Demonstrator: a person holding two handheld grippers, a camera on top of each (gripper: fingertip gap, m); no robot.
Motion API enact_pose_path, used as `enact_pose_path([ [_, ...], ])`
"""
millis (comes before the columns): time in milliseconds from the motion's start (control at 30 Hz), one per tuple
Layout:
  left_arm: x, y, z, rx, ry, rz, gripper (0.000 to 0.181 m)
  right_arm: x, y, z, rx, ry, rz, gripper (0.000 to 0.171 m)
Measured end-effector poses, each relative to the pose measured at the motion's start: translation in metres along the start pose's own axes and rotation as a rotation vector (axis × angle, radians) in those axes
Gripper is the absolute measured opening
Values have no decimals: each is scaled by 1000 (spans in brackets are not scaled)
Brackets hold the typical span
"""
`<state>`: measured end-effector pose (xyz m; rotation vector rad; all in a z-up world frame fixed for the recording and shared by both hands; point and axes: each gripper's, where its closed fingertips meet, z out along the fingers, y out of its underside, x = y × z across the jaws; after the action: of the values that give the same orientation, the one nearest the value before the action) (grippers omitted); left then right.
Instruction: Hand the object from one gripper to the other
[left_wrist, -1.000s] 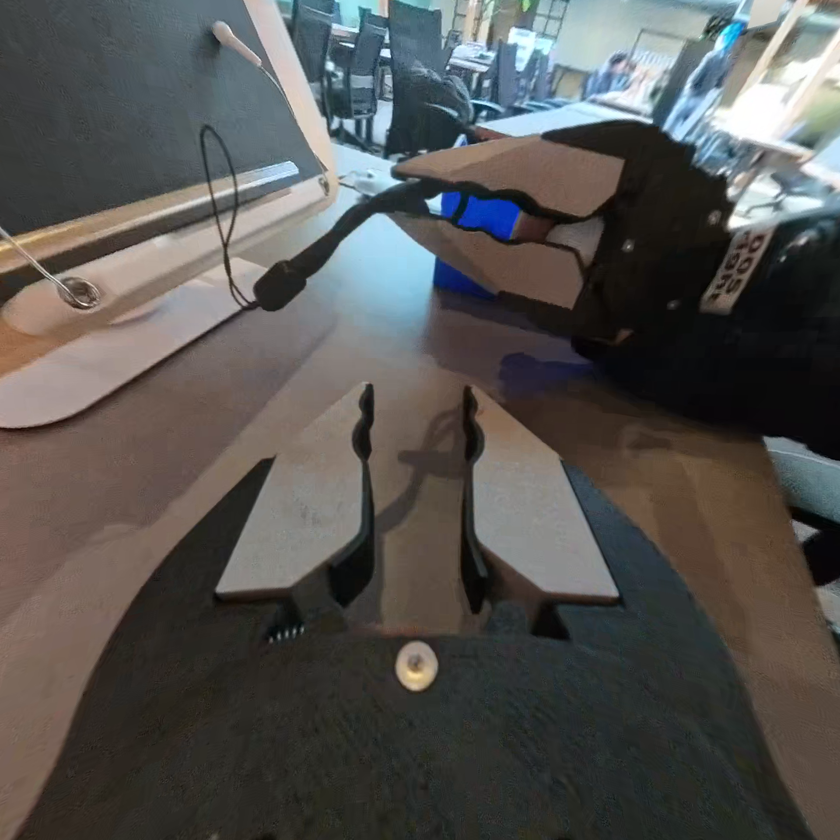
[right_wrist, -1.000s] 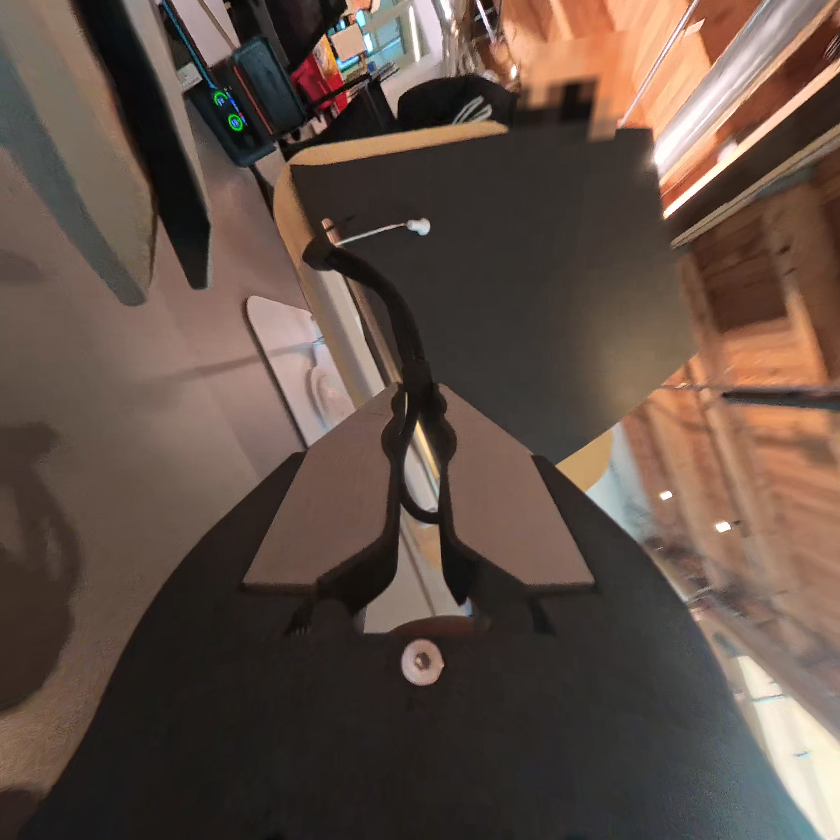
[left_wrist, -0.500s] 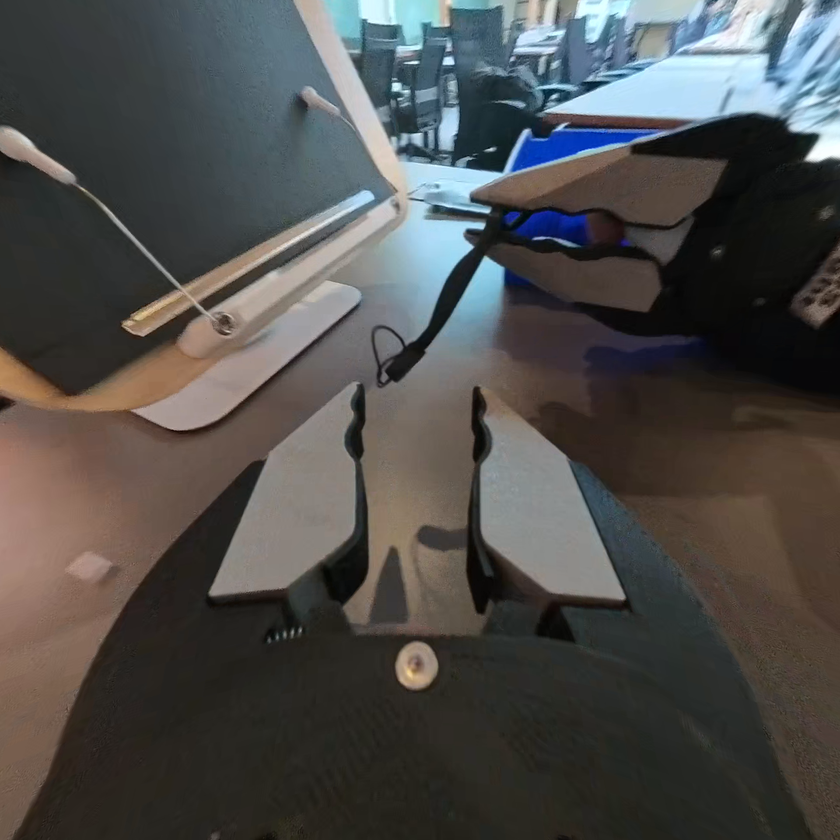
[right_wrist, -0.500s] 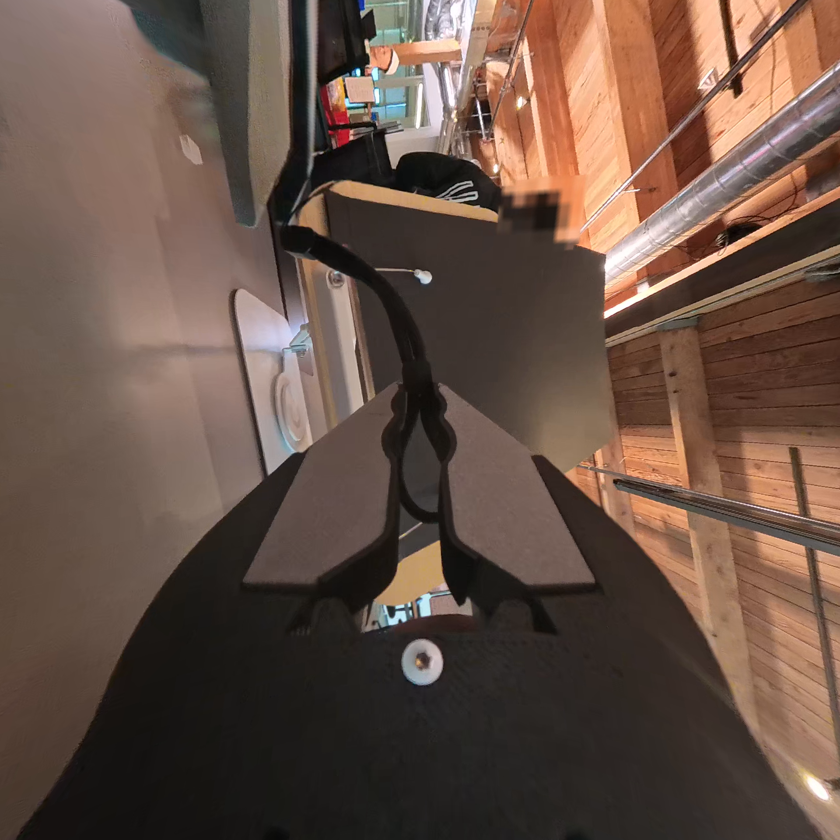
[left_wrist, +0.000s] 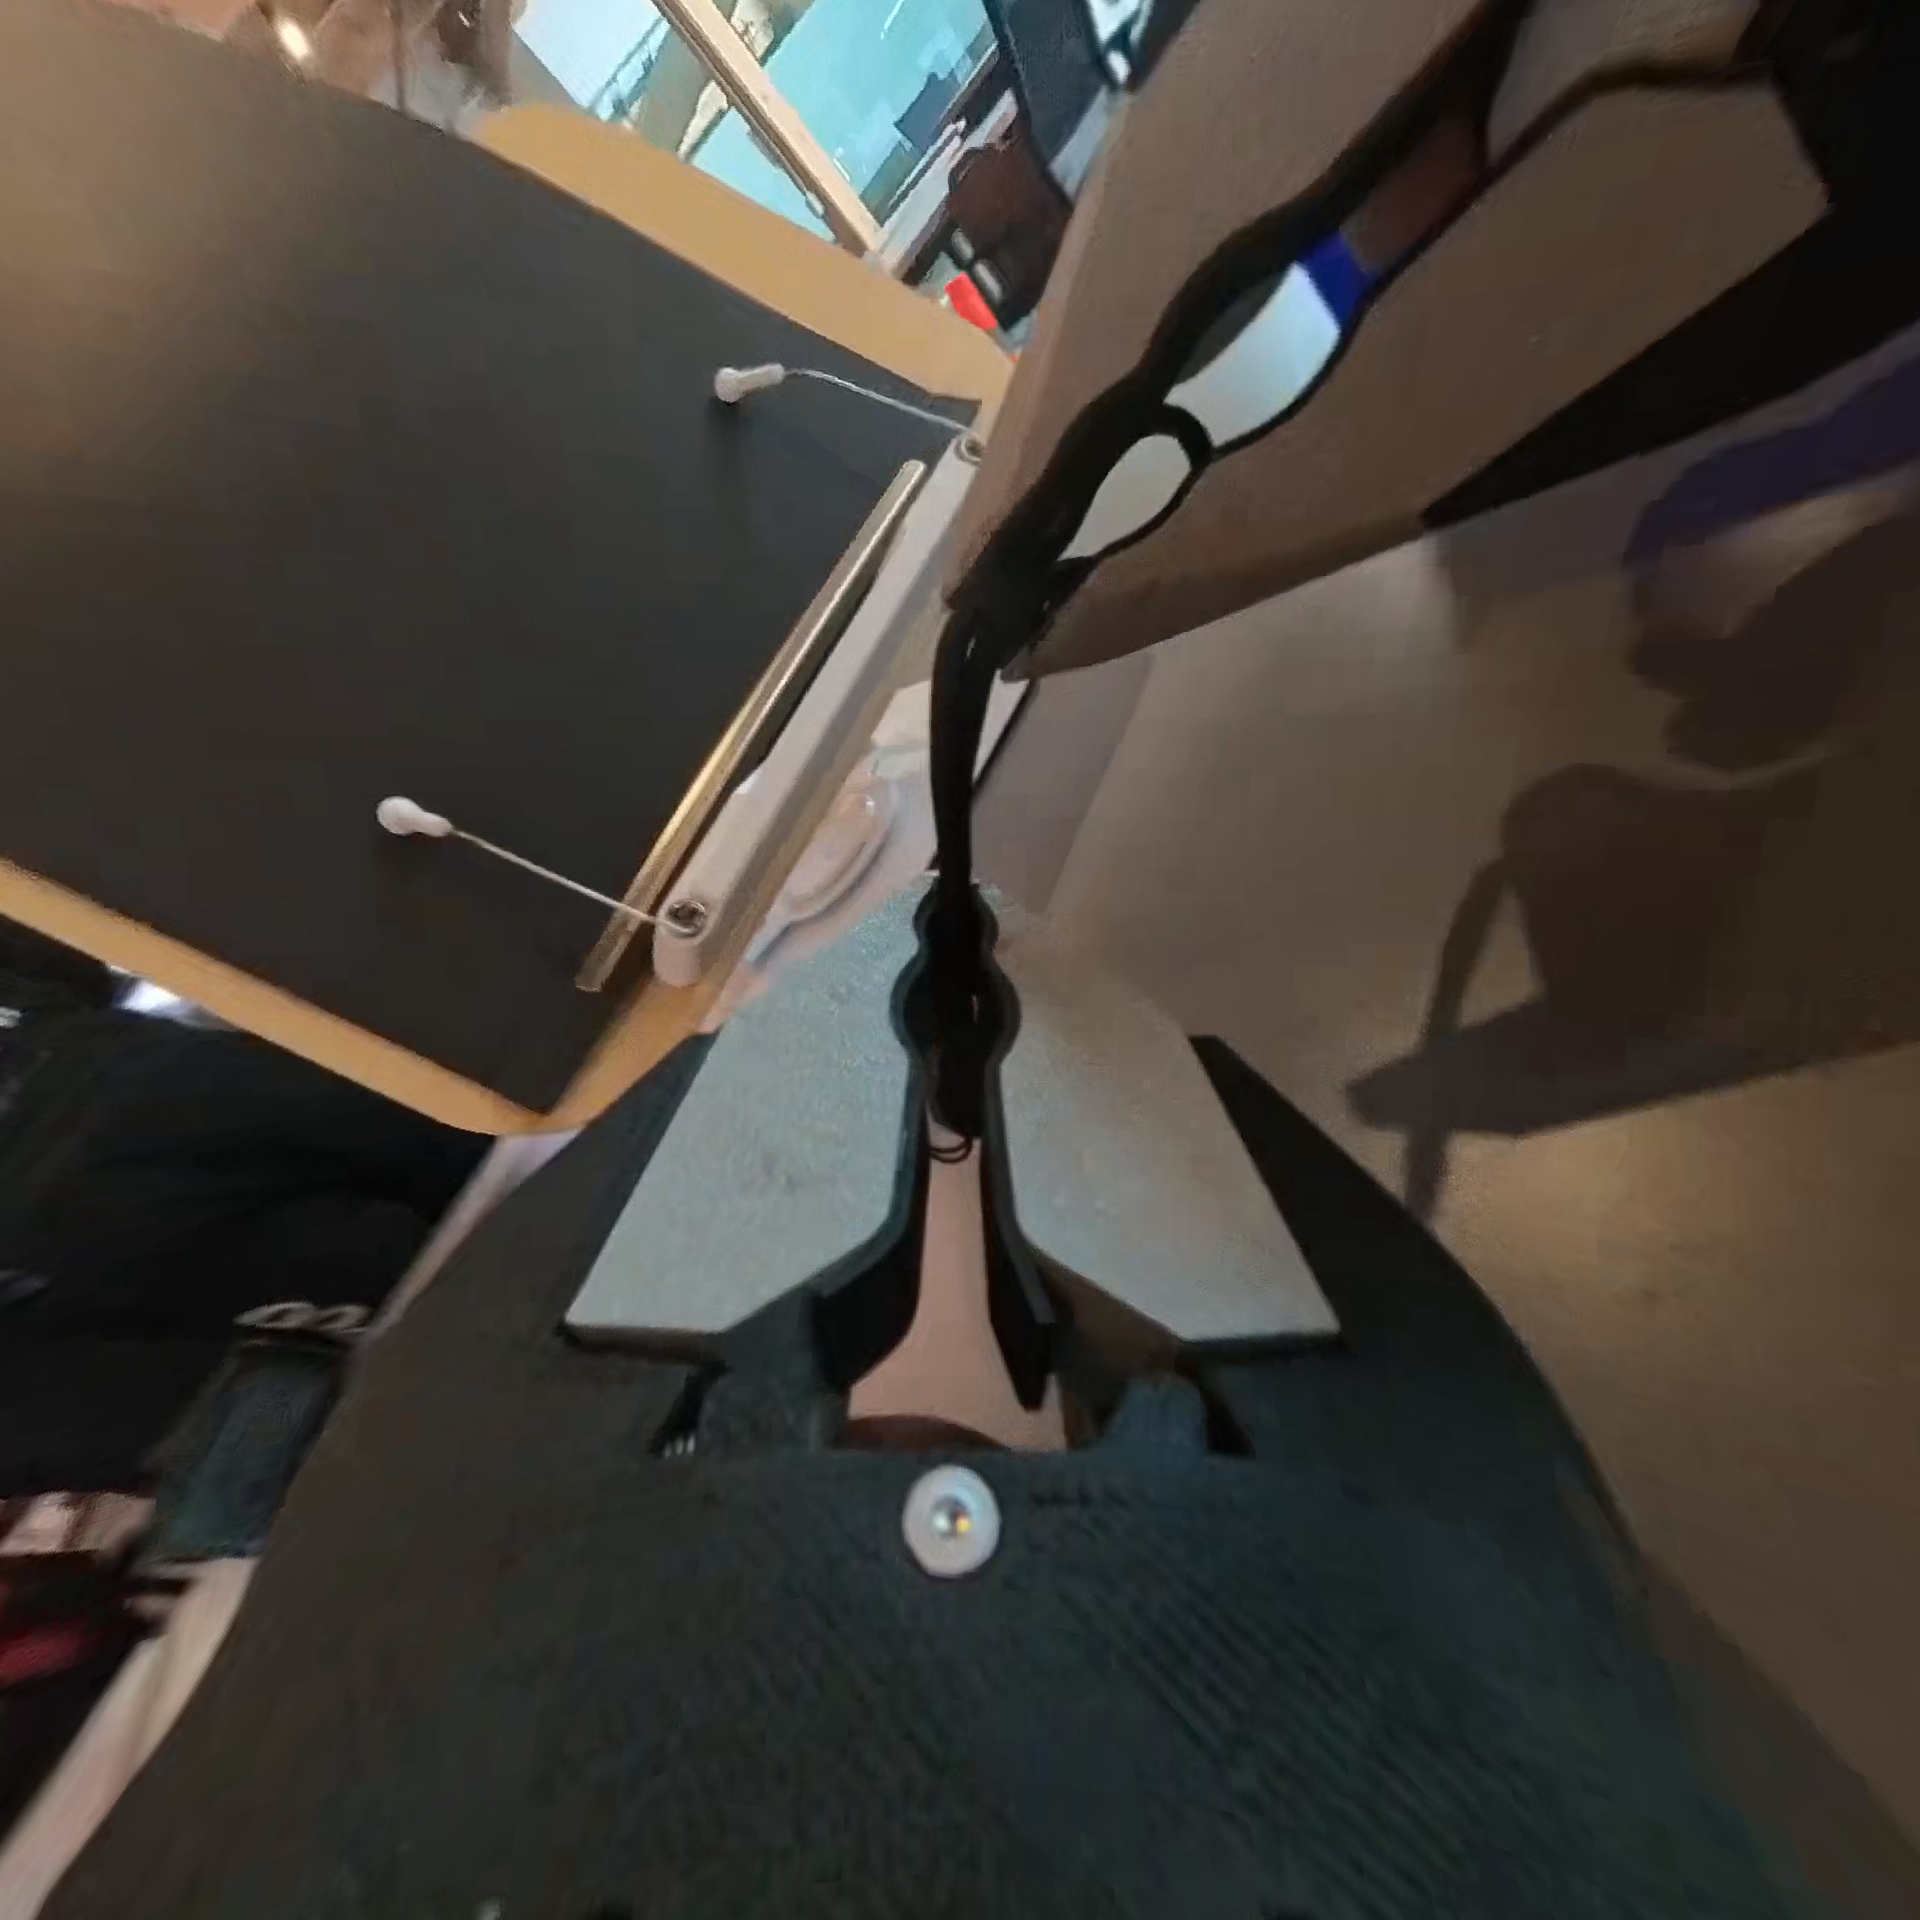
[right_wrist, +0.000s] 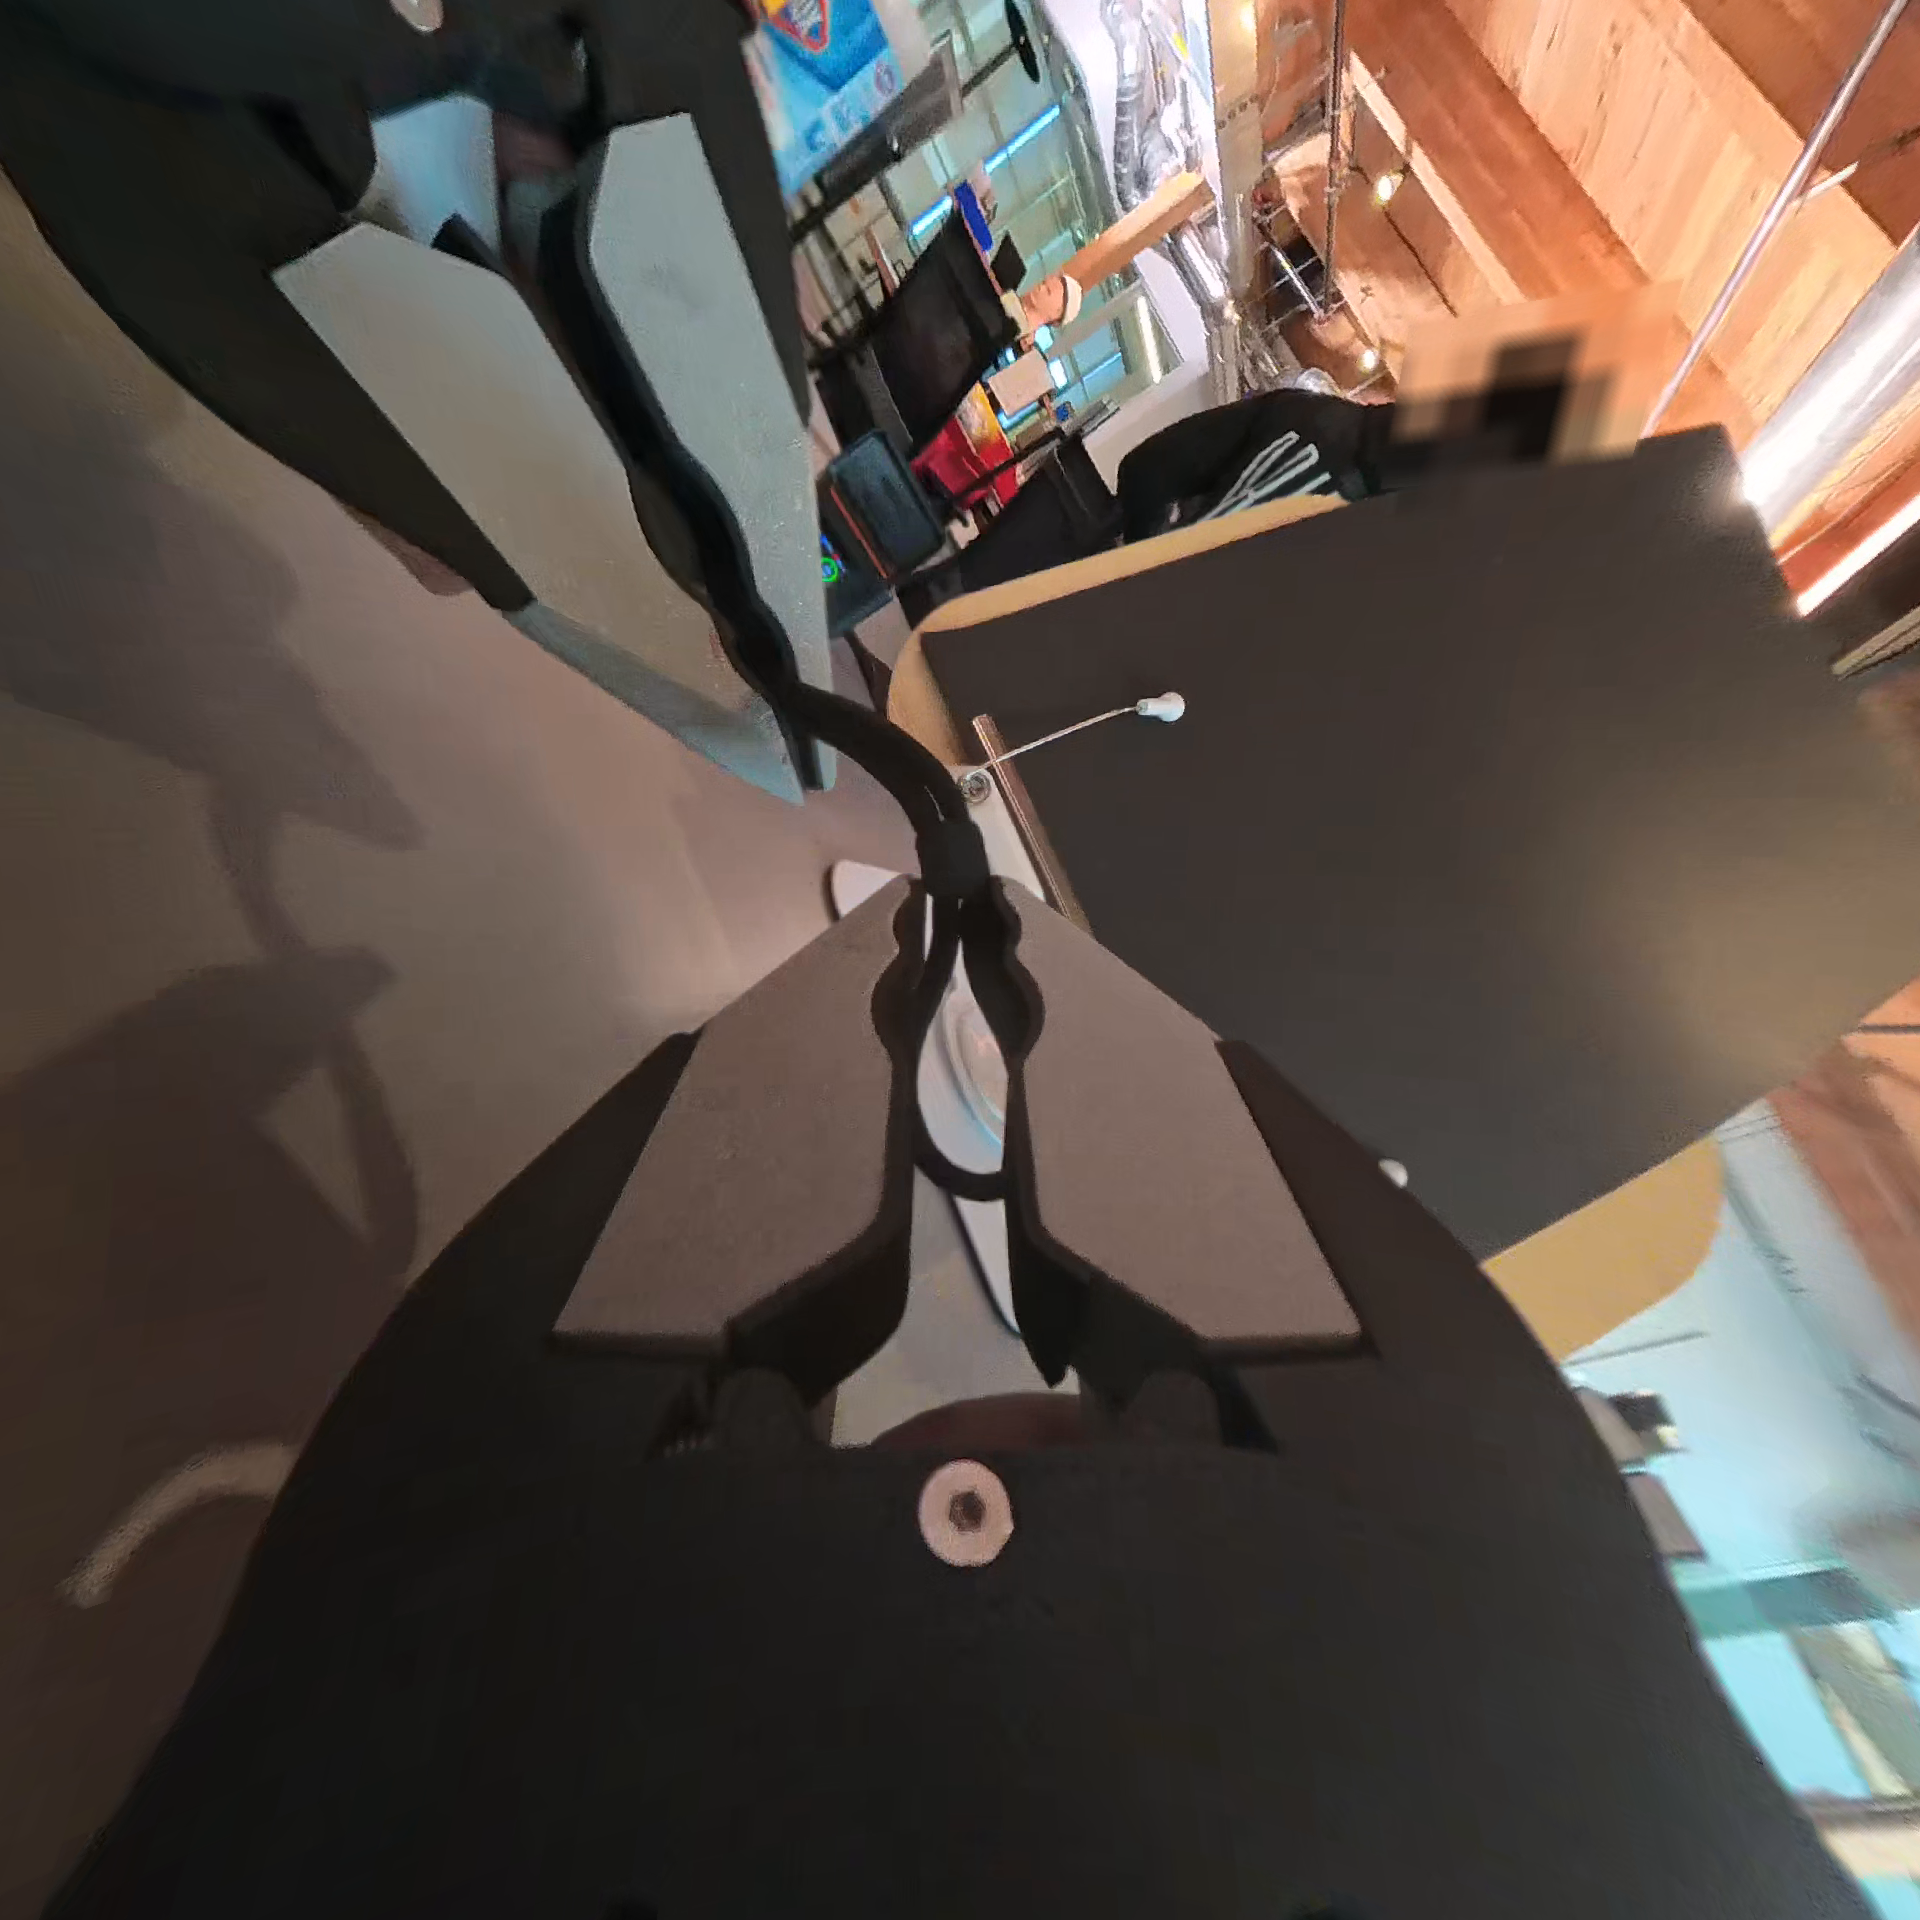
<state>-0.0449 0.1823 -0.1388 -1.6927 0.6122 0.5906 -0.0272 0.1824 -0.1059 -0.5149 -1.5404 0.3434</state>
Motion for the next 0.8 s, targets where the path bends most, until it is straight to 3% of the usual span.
enact_pose_path([
  [100, -5, -3, -1, 46, 105, -337, 0, 11, 1, -3, 33, 52, 83, 23],
  [233, -22, 3, -4, 105, 188, -677, 0, 10, 0, -4, 44, -6, 222, 26],
  [367, -33, 23, -1, 81, 219, -903, 0, 5, 5, 0, 19, -24, 236, 42],
  [600, -21, 25, 0, 37, 267, -843, 0, -2, 8, 6, -26, -17, 192, 48],
  [800, 8, 8, 1, 36, 367, -701, 0, -9, 10, 10, -59, 14, 89, 37],
])
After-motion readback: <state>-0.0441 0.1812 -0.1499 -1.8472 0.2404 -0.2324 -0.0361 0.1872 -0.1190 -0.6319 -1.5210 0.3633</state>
